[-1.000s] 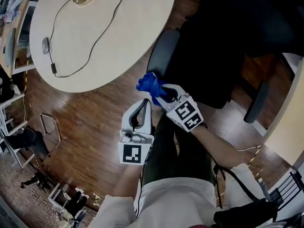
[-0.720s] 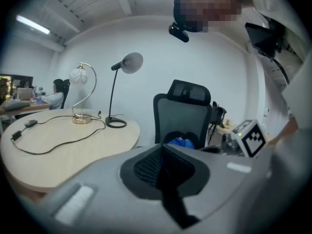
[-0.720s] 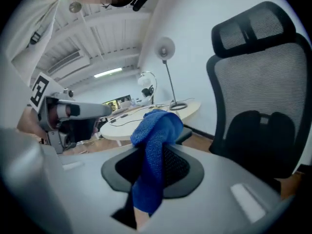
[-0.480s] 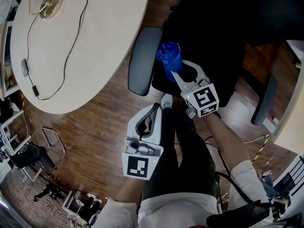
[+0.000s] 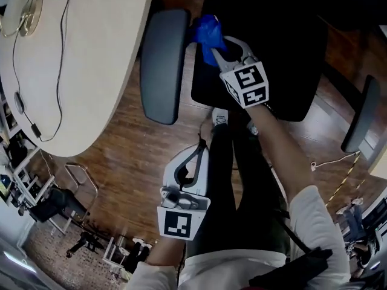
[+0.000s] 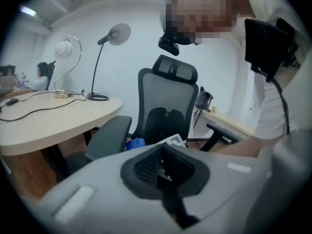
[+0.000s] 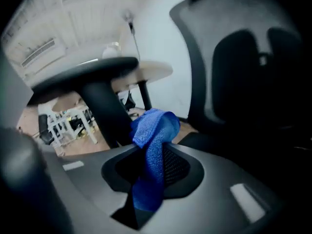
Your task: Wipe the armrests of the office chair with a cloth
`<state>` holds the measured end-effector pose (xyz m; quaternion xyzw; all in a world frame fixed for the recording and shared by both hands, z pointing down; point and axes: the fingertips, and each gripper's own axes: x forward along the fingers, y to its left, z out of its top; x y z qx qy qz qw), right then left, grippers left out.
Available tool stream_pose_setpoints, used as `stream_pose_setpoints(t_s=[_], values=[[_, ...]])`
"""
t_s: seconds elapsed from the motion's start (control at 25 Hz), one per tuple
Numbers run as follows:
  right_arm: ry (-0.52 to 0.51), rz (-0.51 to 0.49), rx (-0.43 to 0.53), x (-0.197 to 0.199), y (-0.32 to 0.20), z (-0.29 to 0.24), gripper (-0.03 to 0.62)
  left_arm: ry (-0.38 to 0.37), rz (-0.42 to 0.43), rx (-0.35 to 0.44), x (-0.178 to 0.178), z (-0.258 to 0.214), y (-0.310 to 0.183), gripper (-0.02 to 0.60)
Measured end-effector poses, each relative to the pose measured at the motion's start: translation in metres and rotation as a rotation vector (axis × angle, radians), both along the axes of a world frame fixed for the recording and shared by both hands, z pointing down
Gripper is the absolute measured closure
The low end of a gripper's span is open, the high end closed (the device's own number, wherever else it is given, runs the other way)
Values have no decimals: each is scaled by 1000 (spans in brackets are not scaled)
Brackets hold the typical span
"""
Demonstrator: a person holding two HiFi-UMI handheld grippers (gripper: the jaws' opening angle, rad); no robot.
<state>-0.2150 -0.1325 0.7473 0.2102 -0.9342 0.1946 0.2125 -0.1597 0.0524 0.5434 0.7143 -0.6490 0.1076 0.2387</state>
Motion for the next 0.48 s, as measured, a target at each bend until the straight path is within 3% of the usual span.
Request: stream_pose_setpoints(t_s=[0.12, 0.28, 0.36, 0.48], values=[[-129, 307, 83, 118, 16, -89, 499, -5, 86, 43, 17, -14, -28, 580], [-52, 748, 146, 314, 39, -131, 499, 28, 219, 86, 67, -24, -76, 581], [-7, 871, 152, 369, 42, -114, 499, 48, 304, 94, 97, -20, -93, 580], [33, 946, 183, 397, 27, -72, 500, 73, 405, 79, 132, -9, -106, 580]])
